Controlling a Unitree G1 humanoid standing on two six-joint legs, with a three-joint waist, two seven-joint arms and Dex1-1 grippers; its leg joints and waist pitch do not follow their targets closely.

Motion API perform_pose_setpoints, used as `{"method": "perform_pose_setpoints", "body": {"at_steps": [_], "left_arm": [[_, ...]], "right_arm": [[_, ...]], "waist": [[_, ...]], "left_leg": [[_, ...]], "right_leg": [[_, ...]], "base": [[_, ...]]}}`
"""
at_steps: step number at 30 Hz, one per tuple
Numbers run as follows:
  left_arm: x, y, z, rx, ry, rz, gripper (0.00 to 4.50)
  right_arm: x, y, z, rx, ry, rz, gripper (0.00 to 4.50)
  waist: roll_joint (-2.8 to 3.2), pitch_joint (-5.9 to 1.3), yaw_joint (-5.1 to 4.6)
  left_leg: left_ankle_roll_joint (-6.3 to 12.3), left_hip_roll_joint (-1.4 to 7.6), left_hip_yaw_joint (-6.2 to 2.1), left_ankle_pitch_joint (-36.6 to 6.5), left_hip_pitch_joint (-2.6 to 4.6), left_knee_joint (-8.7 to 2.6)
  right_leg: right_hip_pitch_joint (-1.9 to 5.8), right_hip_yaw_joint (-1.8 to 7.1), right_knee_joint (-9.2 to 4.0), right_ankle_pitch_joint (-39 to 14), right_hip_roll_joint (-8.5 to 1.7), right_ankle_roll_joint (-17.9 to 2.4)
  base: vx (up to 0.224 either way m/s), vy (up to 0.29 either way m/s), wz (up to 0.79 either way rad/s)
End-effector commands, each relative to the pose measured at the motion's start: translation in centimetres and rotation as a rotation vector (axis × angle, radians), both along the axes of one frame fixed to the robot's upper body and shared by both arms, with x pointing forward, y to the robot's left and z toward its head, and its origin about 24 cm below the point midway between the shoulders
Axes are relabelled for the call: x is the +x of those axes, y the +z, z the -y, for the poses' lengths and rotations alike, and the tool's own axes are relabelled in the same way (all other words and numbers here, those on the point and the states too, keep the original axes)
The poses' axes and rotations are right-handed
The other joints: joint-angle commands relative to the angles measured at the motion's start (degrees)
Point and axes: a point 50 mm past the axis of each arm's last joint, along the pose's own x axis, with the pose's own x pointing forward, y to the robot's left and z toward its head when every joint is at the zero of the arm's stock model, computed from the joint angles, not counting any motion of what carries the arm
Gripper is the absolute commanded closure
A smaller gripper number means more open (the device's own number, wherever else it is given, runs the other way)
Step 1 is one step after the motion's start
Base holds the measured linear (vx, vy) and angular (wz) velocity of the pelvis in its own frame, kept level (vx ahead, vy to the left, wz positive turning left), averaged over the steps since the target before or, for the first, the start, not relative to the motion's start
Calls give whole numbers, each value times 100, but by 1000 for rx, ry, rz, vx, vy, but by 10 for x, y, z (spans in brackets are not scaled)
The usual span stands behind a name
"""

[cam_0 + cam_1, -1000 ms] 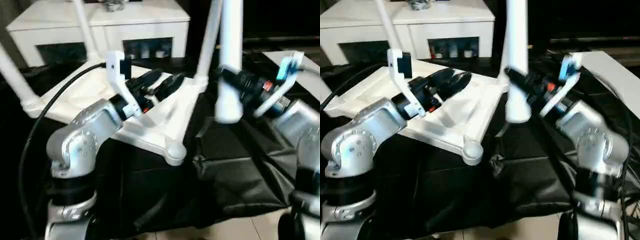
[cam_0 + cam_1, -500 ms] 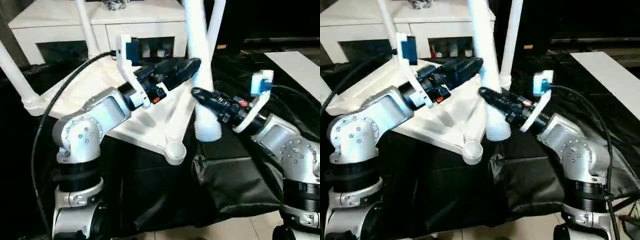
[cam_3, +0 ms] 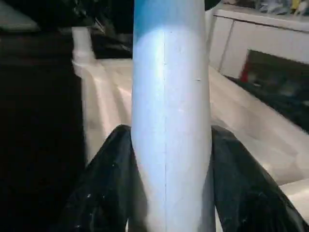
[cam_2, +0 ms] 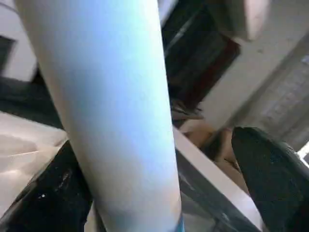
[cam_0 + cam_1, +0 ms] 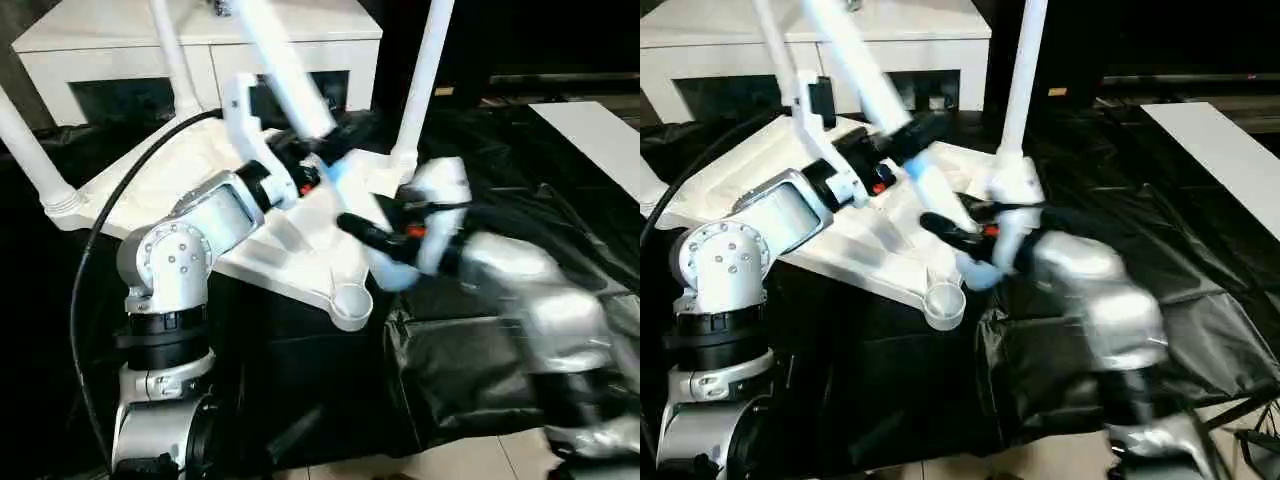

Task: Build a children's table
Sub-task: Pick table leg

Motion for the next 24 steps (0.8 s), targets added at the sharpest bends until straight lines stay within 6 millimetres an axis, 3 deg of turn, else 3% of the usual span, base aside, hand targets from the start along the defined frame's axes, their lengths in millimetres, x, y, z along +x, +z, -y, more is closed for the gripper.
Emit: {"method": "perform_pose_setpoints", "body": {"at_steps": [1,9,12,24], "left_arm": [[1,11,4,4,20,23,37],[6,9,-1,-28,86,6,123],[5,9,-1,-30,89,3,125],[8,8,-2,-45,116,-1,217]], "right_arm": [[6,-3,0,-84,-74,49,269],[6,-13,-21,-134,-124,115,269],[7,-13,-22,-128,-130,121,269],[9,-14,-26,-126,-145,140,269]], "waist": [[-62,-385,-21],[-59,-393,-25],[-55,-394,-30],[-61,-394,-56]], "left_leg": [[-65,243,-139,-1190,98,-426],[28,254,-137,-1126,103,-426],[33,255,-136,-1161,105,-426],[61,246,-131,-1130,100,-418]], "right_leg": [[253,232,-458,-1590,-258,-970],[265,246,-402,-1120,-246,-1083],[269,247,-397,-1102,-247,-1095],[282,251,-387,-1027,-244,-1112]], "base": [[0,0,0],[0,0,0],[0,0,0],[0,0,0]]}}
